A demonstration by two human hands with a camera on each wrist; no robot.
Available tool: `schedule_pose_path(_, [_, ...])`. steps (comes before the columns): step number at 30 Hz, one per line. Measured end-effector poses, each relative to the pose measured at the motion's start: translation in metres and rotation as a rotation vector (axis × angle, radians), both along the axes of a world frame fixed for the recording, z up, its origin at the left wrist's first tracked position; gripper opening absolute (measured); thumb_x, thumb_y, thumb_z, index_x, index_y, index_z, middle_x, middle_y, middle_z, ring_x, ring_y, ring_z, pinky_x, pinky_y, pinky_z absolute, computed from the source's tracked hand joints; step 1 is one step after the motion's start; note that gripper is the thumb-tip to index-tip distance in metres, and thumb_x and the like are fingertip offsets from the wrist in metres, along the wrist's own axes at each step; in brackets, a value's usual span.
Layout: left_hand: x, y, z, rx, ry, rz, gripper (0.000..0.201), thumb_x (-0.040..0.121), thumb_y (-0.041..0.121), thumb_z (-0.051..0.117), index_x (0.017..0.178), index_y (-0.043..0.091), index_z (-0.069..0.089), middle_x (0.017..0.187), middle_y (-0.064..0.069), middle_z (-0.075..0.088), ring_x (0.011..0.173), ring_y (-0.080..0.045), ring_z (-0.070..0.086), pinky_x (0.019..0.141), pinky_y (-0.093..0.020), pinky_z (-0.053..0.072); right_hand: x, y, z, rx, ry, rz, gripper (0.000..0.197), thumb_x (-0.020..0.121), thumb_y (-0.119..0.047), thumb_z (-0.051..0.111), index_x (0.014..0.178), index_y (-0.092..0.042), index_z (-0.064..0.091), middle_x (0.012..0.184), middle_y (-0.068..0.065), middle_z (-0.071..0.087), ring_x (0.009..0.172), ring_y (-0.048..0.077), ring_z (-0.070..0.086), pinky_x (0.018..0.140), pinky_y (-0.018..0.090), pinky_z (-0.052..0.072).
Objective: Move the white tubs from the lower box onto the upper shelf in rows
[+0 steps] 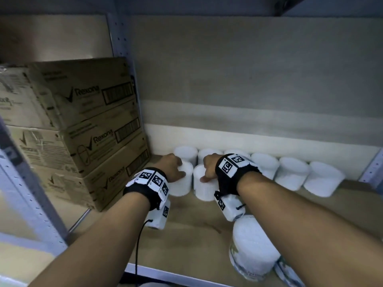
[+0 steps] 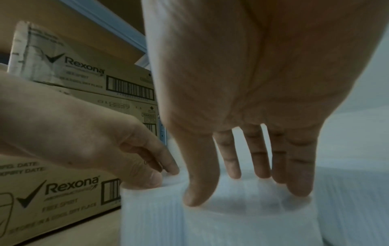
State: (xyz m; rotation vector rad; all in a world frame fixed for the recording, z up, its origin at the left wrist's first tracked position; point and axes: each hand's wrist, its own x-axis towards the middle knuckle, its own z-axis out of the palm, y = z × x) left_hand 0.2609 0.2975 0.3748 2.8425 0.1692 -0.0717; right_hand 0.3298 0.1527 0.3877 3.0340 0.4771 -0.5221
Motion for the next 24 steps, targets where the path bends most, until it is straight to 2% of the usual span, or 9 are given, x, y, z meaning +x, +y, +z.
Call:
schedule_pose_path(7, [0.0,-0.002,-0.004,0.032,-0.029,-0.02,0.051,0.091,0.035,0.056,0.136,0.012,0.049,0.143,-0.009,0.044,0.13,-0.025,0.044,0.107,-0.031,0.036,-0.021,-0.003,0.007,0.003,-0.079,0.04,0.055,0.066,-0.049,0.072,0.109,-0.021,0.054,0.117,0.005,0.06,0.106,0.028,0.06,0.091,0.04,0.05])
schedule_pose_path(15, [-0.001,-0.002,-0.008,0.063,-0.042,-0.03,0.049,0.092,0.035,0.054,0.136,0.014,0.049,0.143,-0.008,0.045,0.132,-0.025,0.042,0.107,-0.034,0.036,-0.03,-0.011,0.009,-0.072,-0.051,0.116,0.059,0.083,-0.037,0.067,0.133,-0.017,0.042,0.136,0.01,0.044,0.123,0.032,0.049,0.095,0.04,0.042])
schedule_pose_path(18, [-0.001,-0.002,-0.009,0.066,-0.046,-0.029,0.049,0.092,0.035,0.054,0.136,0.014,0.049,0.143,-0.008,0.045,0.132,-0.025,0.042,0.108,-0.034,0.036,-0.03,-0.014,0.011,-0.06,-0.014,0.145,0.059,0.083,-0.024,0.069,0.134,-0.019,0.041,0.14,0.007,0.039,0.124,0.031,0.048,0.097,0.039,0.042])
schedule_pose_path(22, [-0.001,-0.004,-0.01,0.088,-0.04,-0.029,0.049,0.093,0.035,0.052,0.138,0.014,0.047,0.144,-0.008,0.044,0.133,-0.025,0.04,0.107,-0.034,0.035,-0.029,-0.022,0.012,0.069,0.022,0.173,0.059,0.081,0.005,0.061,0.133,-0.021,0.05,0.145,0.003,0.04,0.127,0.025,0.047,0.095,0.028,0.044])
schedule_pose_path(24, [0.0,-0.005,-0.011,0.094,-0.037,-0.026,0.05,0.094,0.035,0.051,0.139,0.014,0.045,0.145,-0.008,0.042,0.134,-0.026,0.039,0.107,-0.035,0.035,-0.028,-0.025,0.012,0.139,0.005,0.149,0.06,0.081,0.008,0.055,0.133,-0.022,0.051,0.144,0.002,0.043,0.127,0.024,0.048,0.095,0.026,0.045])
